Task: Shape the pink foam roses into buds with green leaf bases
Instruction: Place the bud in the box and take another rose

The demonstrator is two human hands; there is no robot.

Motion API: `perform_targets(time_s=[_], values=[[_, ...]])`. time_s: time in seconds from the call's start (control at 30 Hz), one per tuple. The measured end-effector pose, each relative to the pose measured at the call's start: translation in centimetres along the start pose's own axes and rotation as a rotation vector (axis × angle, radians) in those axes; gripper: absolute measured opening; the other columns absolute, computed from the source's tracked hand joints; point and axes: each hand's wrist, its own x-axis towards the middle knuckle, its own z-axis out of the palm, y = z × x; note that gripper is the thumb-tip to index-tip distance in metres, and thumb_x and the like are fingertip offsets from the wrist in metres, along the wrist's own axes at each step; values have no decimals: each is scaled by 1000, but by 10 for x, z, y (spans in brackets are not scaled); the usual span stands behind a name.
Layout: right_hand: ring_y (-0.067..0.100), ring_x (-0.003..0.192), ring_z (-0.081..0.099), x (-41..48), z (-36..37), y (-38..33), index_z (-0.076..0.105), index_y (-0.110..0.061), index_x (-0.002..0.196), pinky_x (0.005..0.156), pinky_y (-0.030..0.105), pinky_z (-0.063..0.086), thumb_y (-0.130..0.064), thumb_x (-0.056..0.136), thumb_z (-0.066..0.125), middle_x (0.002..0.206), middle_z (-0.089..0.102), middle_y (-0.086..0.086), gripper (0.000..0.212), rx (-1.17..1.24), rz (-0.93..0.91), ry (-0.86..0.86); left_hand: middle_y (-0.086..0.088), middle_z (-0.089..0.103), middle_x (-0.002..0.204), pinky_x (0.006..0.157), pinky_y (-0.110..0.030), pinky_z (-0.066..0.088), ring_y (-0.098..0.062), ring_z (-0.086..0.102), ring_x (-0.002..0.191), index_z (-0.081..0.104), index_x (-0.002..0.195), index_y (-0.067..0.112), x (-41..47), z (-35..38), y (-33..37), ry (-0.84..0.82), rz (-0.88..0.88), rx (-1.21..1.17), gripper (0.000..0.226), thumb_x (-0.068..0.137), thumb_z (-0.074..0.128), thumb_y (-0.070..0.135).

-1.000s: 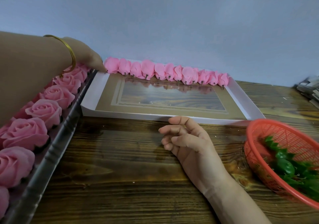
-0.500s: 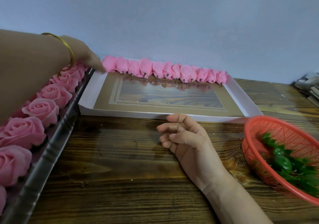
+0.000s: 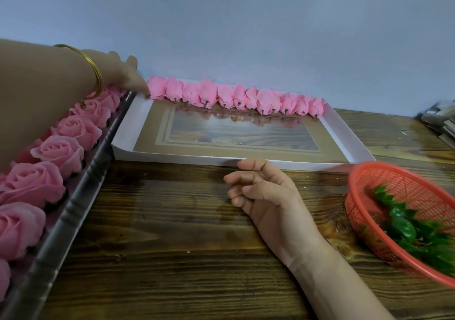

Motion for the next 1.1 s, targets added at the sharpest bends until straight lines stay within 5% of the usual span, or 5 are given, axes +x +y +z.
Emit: perform_targets(time_s=[0.37,0.77,0.87,0.93,1.1], values=[[19,66,61,2,-2,1,58,-1,102,61,24,51,5,57,54,85,68,16,46,20,4,0,-11,-11,164,117,-59,3,-38,-13,149,-2,156,28,-2,-6,7,121,1,94,98,82,37,78],[19,64,61,3,-3,0,58,-2,101,61,25,51,3,57,55,83,68,15,44,37,2,-6,-16,43,133,84,-39,33,-37,38,125,48,126,11,-105,-50,108,448,305,-527,44,86,56,27],[18,63,61,3,-4,0,59,-3,100,60,25,51,2,57,55,83,68,14,43,46,3,0,-4,52,96,75,-34,37,-29,52,97,52,89,18,-134,-51,118,456,376,-745,7,85,57,20],[19,63,61,3,-5,-1,59,-3,100,60,25,51,2,57,55,82,68,14,43,60,9,4,4,41,74,70,-30,37,-22,46,82,42,73,24,-151,-45,122,453,399,-836,20,84,57,16],[19,63,61,3,-5,-2,58,-4,100,60,26,52,1,57,55,82,69,14,43,75,17,19,11,51,80,68,-23,39,-14,53,85,63,100,15,-177,-12,121,482,381,-1013,16,84,60,13]])
